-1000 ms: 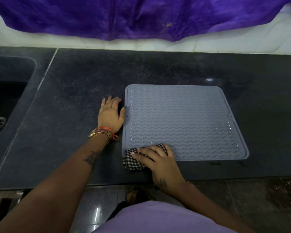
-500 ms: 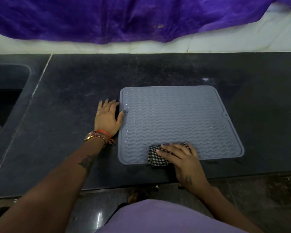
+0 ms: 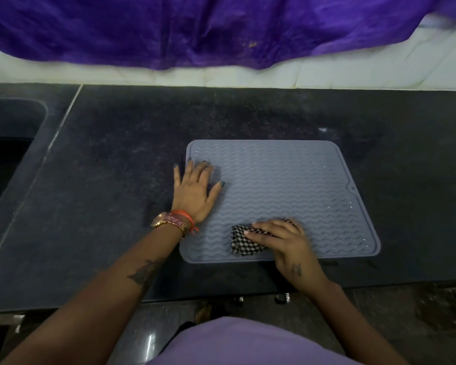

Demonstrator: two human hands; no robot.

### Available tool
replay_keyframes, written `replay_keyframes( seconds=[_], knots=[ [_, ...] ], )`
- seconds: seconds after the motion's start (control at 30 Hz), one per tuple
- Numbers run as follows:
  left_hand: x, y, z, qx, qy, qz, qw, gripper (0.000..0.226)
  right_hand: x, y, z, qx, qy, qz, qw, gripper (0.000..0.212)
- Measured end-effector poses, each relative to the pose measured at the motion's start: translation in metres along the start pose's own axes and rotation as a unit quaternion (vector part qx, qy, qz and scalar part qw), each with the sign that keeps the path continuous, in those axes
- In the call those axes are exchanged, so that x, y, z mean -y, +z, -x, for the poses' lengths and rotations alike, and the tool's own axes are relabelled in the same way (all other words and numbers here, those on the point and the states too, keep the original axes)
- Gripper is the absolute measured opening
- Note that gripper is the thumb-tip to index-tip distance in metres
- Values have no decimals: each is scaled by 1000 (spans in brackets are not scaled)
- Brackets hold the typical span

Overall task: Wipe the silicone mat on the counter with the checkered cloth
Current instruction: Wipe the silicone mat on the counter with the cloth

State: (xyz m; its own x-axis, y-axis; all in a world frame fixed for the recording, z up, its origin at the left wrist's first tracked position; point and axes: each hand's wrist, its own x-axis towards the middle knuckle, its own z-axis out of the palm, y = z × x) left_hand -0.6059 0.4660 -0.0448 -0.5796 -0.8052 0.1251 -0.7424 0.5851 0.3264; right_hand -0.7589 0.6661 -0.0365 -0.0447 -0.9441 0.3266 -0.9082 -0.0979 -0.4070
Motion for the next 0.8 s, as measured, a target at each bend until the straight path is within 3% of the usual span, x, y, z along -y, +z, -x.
replay_keyframes(
  seconds=[0.1,0.17,0.23,0.4,0.8],
  knots=[
    [-7,6,0,6,10,3,1000,66,-7,-2,-12,-18,37,9,999,49],
    [-9,7,-5,5,8,6,1000,66,-8,2,-19,12,65,22,998,52],
    [-12,8,-9,2,1,15,1000,66,-14,3,-25,30,61,25,997,53],
    [-11,16,-7,13,12,25,1000,66,-26,1,-45,-13,57,42,997,45],
    [-11,15,-8,4,-7,54,999,60,-38,11,-83,43,92,52,993,53]
  ],
)
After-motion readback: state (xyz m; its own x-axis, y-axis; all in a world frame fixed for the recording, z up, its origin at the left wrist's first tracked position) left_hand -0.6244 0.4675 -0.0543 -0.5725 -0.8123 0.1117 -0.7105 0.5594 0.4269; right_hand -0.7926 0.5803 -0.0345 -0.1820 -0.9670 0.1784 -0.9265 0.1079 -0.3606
